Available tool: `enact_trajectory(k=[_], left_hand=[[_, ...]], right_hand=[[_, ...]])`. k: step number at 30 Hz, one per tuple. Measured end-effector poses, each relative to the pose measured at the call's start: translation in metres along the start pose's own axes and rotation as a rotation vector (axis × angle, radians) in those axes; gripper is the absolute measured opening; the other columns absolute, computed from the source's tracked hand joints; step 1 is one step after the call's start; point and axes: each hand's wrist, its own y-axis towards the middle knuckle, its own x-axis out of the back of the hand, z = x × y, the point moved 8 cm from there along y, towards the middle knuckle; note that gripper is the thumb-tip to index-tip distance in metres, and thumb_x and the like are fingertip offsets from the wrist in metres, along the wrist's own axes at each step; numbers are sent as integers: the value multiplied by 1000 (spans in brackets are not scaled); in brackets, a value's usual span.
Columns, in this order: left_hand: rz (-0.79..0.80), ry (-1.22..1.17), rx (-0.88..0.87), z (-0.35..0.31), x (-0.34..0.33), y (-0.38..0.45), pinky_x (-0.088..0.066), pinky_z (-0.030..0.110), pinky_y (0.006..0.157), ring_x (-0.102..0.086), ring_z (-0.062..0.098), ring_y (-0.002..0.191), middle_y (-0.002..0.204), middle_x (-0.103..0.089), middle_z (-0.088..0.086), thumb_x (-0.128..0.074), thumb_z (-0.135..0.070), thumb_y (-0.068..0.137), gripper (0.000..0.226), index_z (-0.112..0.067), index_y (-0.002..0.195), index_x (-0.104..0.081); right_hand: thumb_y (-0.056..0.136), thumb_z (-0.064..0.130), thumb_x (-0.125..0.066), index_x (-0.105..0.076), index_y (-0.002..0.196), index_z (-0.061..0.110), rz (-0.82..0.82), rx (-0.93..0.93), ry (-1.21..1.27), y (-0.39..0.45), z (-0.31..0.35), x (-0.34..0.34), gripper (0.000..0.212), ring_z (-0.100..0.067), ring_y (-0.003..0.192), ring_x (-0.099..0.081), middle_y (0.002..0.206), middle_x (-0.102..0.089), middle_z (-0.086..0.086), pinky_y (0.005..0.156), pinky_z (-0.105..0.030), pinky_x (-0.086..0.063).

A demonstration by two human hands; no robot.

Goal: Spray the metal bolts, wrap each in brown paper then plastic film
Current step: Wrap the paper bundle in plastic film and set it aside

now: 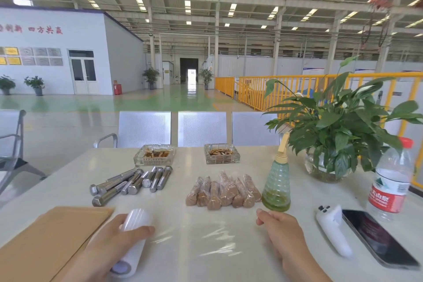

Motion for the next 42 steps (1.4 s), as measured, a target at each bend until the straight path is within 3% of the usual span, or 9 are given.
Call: enact_trajectory(k=[5,7,10,14,20,28,31,37,42], left_hand=[[-136,175,30,10,3,11,-54,19,54,-61,13,87,112,-57,-5,-80,-40,85,41,-24,118,-62],[-149,316,10,0,7,5,-41,13,77,-61,14,104,127,-59,0,-68,-47,94,49,-25,136,-56],[-258,479,-23,-19,28,-2,-21,16,72,-55,10,123,130,-63,-7,-56,-55,98,47,-34,140,-56],[-294,623,-5,-11,36,7,-43,21,76,-54,19,103,143,-53,0,-45,-16,100,43,-40,132,-60],[-129,750,-54,15,0,10,-46,35,99,-52,22,122,138,-42,-6,-55,-52,92,43,-51,134,-41],[-213,949,-93,-5,2,4,-46,35,95,-44,21,126,147,-33,-8,-44,-18,95,39,-44,123,-52],[-167,1070,-110,-4,-14,1,-43,33,97,-41,21,128,140,-36,-9,-43,-32,96,24,-34,115,-58],[-46,1148,-124,2,-21,-1,-42,36,103,-31,23,138,144,-27,-7,-43,-68,88,48,-36,122,-56],[9,1159,-134,4,-20,0,-43,38,101,-30,25,137,137,-27,-6,-45,-77,83,55,-37,119,-55]], right_hand=[[90,36,-72,-72,72,11,19,-61,68,2,-2,4,31,-8,29,-32,37,-39,9,39,-19,-25],[91,36,-73,-72,73,10,12,-73,83,4,-3,10,31,-10,32,-32,39,-39,8,36,-18,-22],[91,36,-73,-72,77,9,33,-97,107,7,-5,14,31,-12,34,-31,41,-39,6,38,-16,-20],[94,34,-71,-69,78,9,89,-150,179,9,-8,4,30,-11,32,-26,46,-35,3,39,-14,-17],[95,28,-70,-69,79,7,89,-191,212,19,-11,13,26,-11,33,-22,44,-33,5,39,-15,-16],[91,43,-60,-69,68,19,-195,138,-522,26,3,45,35,-17,60,-61,54,-64,5,54,-28,-43],[95,45,-49,-61,68,23,-321,237,-774,17,5,50,37,-16,66,-57,63,-61,9,57,-29,-42],[98,54,-41,-63,90,27,-287,165,-975,20,2,46,36,-21,83,-51,80,-57,8,68,-32,-39],[94,23,-33,-45,78,28,-287,121,-1085,21,8,55,20,-15,74,-48,71,-42,9,65,-29,-32]])
